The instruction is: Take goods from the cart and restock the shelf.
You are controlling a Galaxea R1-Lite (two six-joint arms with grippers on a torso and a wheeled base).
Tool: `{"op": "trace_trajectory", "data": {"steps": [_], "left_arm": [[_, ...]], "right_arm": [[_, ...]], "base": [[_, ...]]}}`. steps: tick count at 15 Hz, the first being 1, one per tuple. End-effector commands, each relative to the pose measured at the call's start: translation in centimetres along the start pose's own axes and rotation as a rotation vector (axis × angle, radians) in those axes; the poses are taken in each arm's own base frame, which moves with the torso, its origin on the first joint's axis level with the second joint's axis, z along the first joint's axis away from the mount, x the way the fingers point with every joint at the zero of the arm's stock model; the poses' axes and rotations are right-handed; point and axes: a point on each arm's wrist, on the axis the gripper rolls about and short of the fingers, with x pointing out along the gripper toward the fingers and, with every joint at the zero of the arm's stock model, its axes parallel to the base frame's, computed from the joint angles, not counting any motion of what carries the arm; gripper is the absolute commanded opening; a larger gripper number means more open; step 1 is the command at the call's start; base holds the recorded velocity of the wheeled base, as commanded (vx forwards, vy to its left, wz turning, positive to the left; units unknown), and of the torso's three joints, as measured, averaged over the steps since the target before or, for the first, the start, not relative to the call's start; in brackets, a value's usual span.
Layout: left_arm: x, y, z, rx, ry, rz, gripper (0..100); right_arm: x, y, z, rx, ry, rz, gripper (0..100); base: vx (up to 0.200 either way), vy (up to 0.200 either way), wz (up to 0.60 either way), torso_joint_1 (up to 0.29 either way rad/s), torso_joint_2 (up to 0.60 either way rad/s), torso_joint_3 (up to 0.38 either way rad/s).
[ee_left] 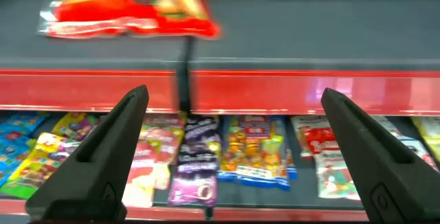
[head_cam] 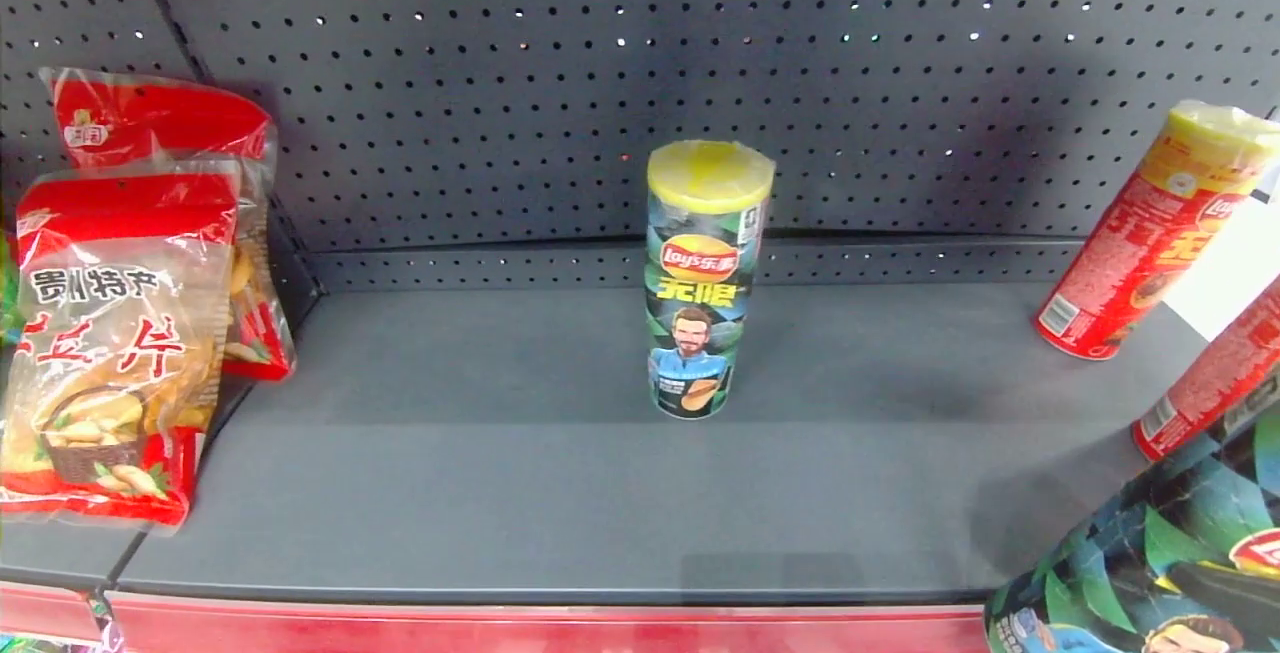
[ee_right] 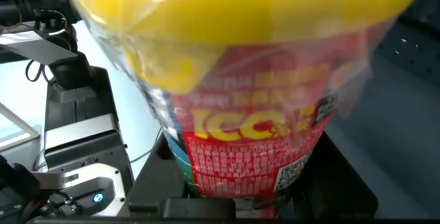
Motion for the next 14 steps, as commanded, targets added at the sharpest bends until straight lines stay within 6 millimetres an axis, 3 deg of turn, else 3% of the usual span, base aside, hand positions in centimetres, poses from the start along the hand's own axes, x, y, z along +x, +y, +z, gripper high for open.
{"op": "trace_trajectory", "data": {"steps": [1, 9, 14], "left_arm": [[0.01, 0.00, 0.00, 0.001, 0.001, 0.000, 100], [0.01, 0.00, 0.00, 0.001, 0.001, 0.000, 100], [0.01, 0.00, 0.00, 0.001, 0.001, 0.000, 100]], "right_arm": [[0.00, 0.01, -0.05, 0.001, 0.001, 0.001, 0], [-0.11, 0.28, -0.65, 0.011, 0.010, 0.003, 0], [-0.13, 0.33, -0.76, 0.015, 0.012, 0.003, 0]], "base": [[0.000, 0.000, 0.00, 0.000, 0.00, 0.000], [0.000, 0.000, 0.00, 0.000, 0.00, 0.000], [0.200, 0.000, 0.00, 0.001, 0.00, 0.003]]}}
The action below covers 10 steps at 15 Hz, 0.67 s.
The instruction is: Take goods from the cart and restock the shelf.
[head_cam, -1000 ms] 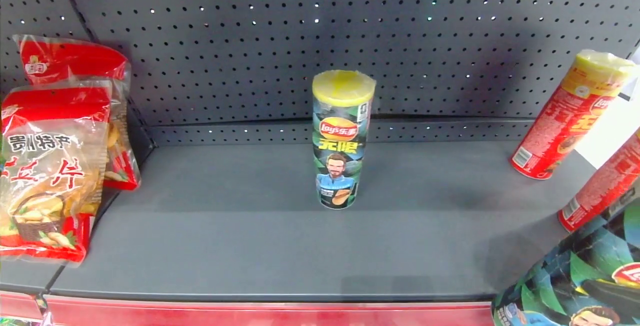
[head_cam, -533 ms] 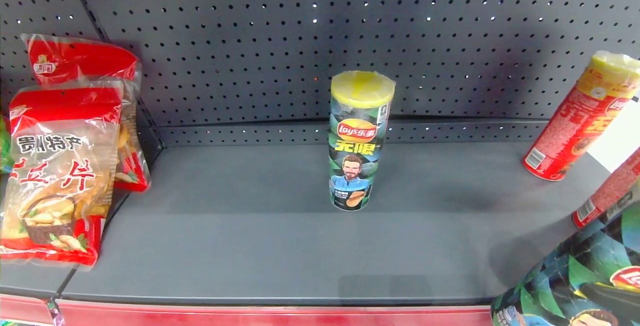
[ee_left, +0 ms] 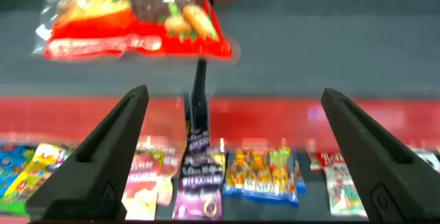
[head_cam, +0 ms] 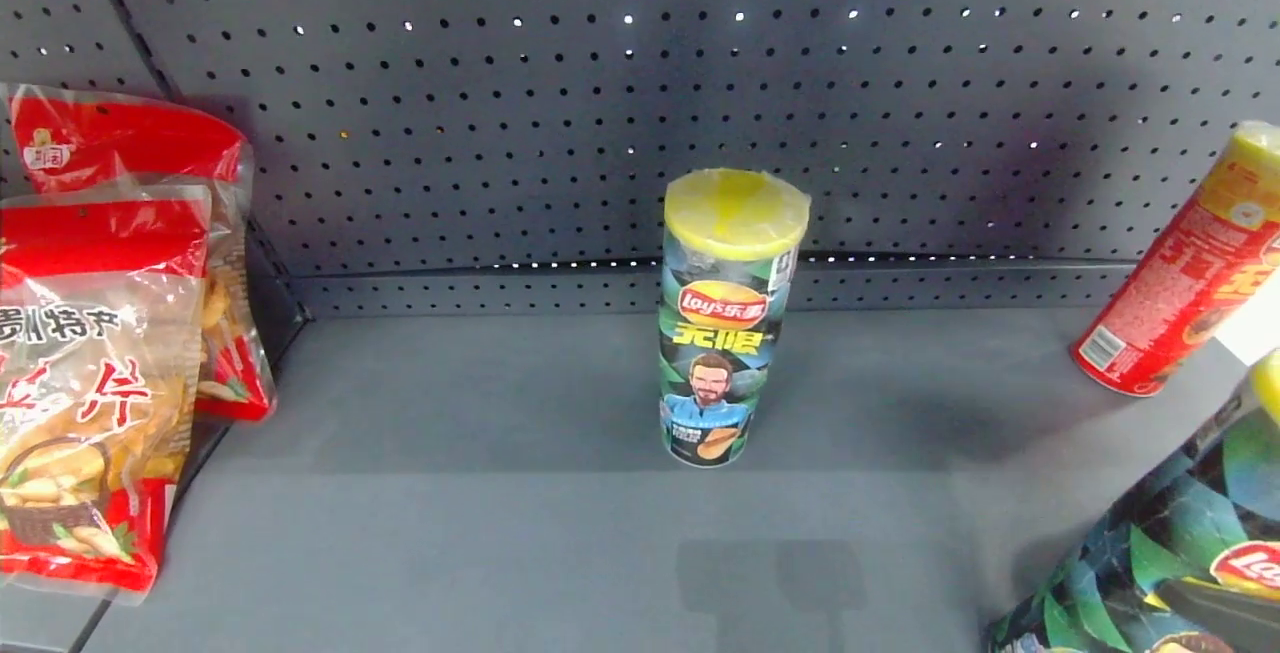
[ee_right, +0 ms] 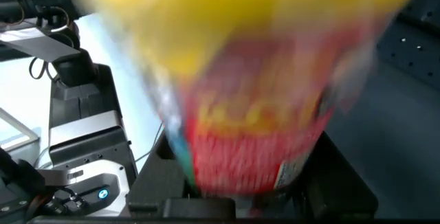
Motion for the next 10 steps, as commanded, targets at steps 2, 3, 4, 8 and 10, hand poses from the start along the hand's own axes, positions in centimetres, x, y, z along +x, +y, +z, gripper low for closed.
{"op": "trace_trajectory", "data": {"steps": [2, 3, 4, 8, 10], "left_arm": [[0.01, 0.00, 0.00, 0.000, 0.001, 0.000, 100], [0.01, 0.00, 0.00, 0.000, 0.001, 0.000, 100], [0.01, 0.00, 0.00, 0.000, 0.001, 0.000, 100], [0.01, 0.00, 0.00, 0.000, 0.001, 0.000, 100], [0.01, 0.00, 0.00, 0.000, 0.001, 0.000, 100]], "right_arm": [[0.00, 0.00, -0.09, 0.003, 0.003, 0.000, 0], [-0.02, 0.04, -0.16, 0.004, 0.004, 0.000, 0], [-0.01, 0.04, -0.20, 0.005, 0.005, 0.000, 0], [-0.08, -0.03, -0.20, 0.003, 0.004, -0.009, 0], [-0.27, 0.25, -0.28, 0.000, 0.000, -0.008, 0]], "base": [[0.100, 0.000, 0.00, 0.016, 0.00, -0.004], [0.000, 0.000, 0.00, 0.000, 0.00, 0.000], [0.000, 0.000, 0.00, 0.000, 0.00, 0.000], [0.000, 0.000, 0.00, 0.000, 0.00, 0.000], [0.000, 0.000, 0.00, 0.000, 0.00, 0.000]]}}
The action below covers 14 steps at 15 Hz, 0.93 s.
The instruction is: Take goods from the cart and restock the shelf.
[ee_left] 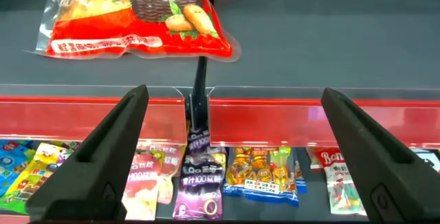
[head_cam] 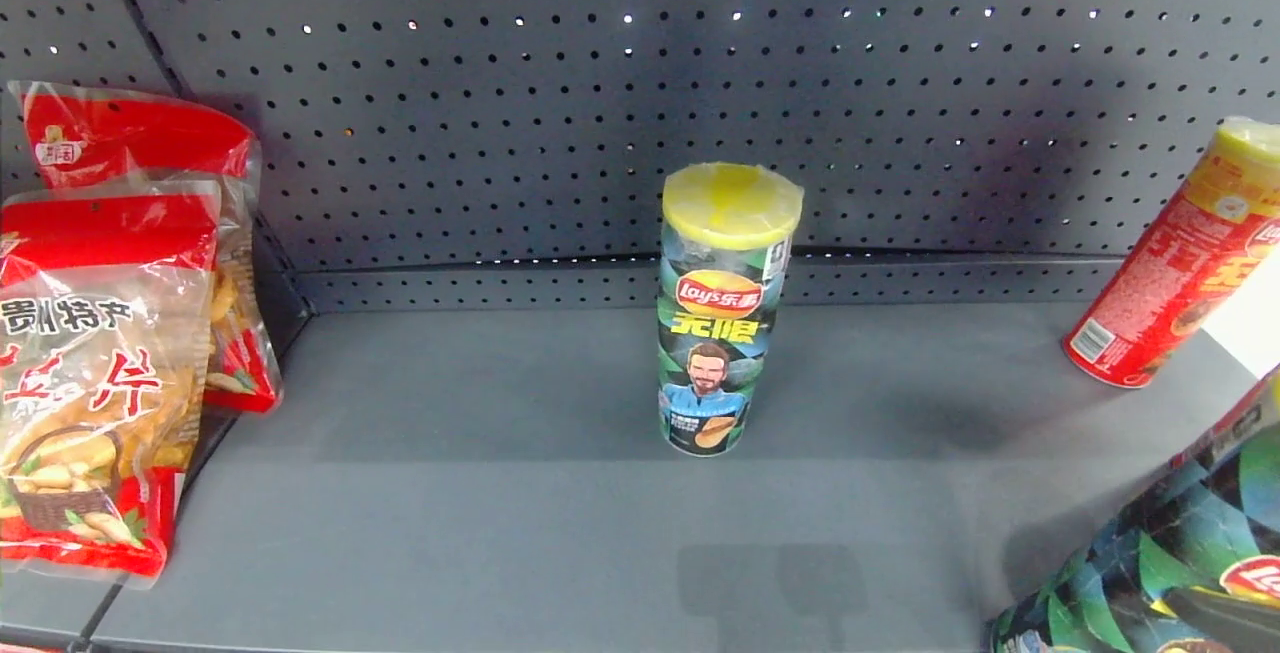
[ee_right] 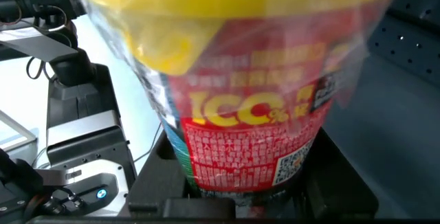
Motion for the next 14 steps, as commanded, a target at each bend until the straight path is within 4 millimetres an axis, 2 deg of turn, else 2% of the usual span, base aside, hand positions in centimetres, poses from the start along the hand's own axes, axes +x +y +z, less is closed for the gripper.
{"op": "trace_trajectory", "data": {"steps": [1, 7, 10, 14], "left_arm": [[0.01, 0.00, 0.00, 0.000, 0.002, 0.000, 100], [0.01, 0.00, 0.00, 0.000, 0.002, 0.000, 100], [0.01, 0.00, 0.00, 0.000, 0.002, 0.000, 100], [0.01, 0.00, 0.00, 0.000, 0.002, 0.000, 100]], "right_arm": [[-0.11, 0.17, -0.08, -0.002, -0.001, 0.001, 0], [-0.26, 0.38, -0.10, -0.008, -0.006, 0.000, 0], [-0.32, 0.45, -0.11, -0.010, -0.008, 0.000, 0], [-0.33, 0.53, -0.44, -0.002, -0.001, 0.001, 0]], "base": [[0.000, 0.000, 0.00, 0.000, 0.00, 0.000], [0.000, 0.000, 0.00, 0.000, 0.00, 0.000], [-0.200, 0.000, 0.00, 0.007, 0.00, 0.004], [0.000, 0.000, 0.00, 0.000, 0.00, 0.000]]}}
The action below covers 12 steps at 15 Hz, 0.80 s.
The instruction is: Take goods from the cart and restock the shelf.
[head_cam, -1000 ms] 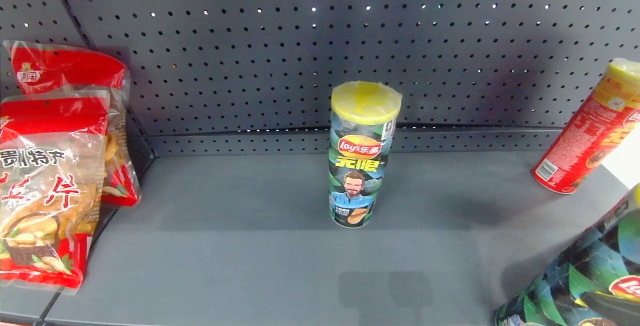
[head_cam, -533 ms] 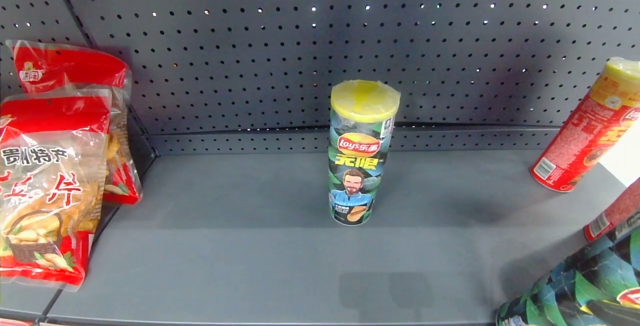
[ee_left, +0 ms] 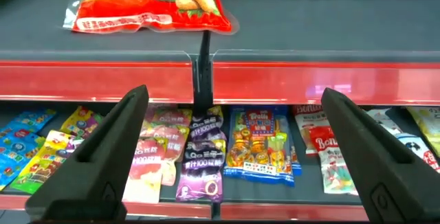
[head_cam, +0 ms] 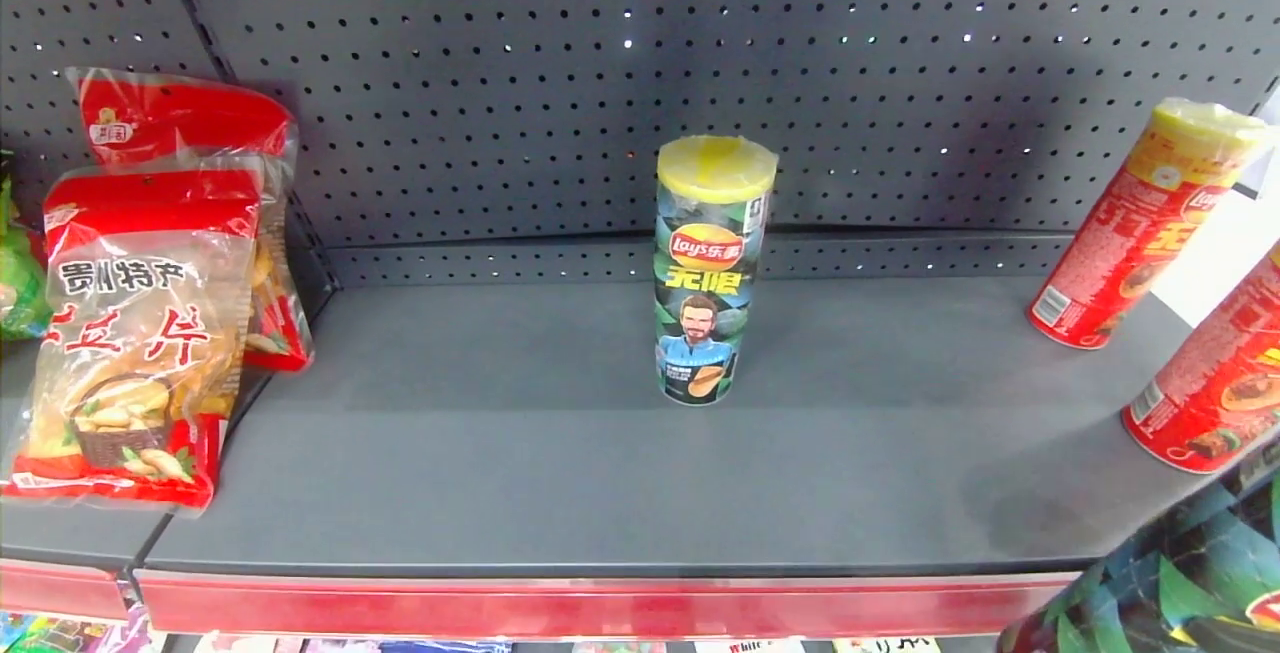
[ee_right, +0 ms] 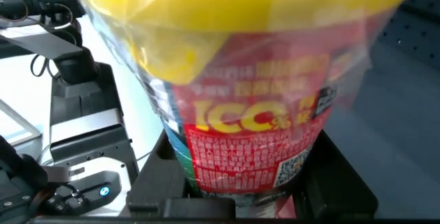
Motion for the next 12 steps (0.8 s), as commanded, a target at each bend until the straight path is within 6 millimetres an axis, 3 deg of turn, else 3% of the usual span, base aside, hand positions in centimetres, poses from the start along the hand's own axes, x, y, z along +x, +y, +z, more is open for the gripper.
{"op": "trace_trajectory", "data": {"steps": [1, 6, 12], "left_arm": [[0.0, 0.0, 0.0, 0.000, 0.001, 0.000, 100], [0.0, 0.0, 0.0, 0.000, 0.001, 0.000, 100], [0.0, 0.0, 0.0, 0.002, 0.001, 0.000, 100]], "right_arm": [[-0.1, 0.2, -0.5, 0.007, 0.006, 0.001, 0], [-0.1, 0.1, -0.3, 0.002, 0.002, -0.006, 0], [0.4, -1.1, 2.6, -0.053, -0.034, -0.039, 0]], "base": [[0.000, 0.000, 0.00, 0.000, 0.00, 0.000], [0.000, 0.000, 0.00, 0.000, 0.00, 0.000], [0.000, 0.000, 0.00, 0.000, 0.00, 0.000]]}}
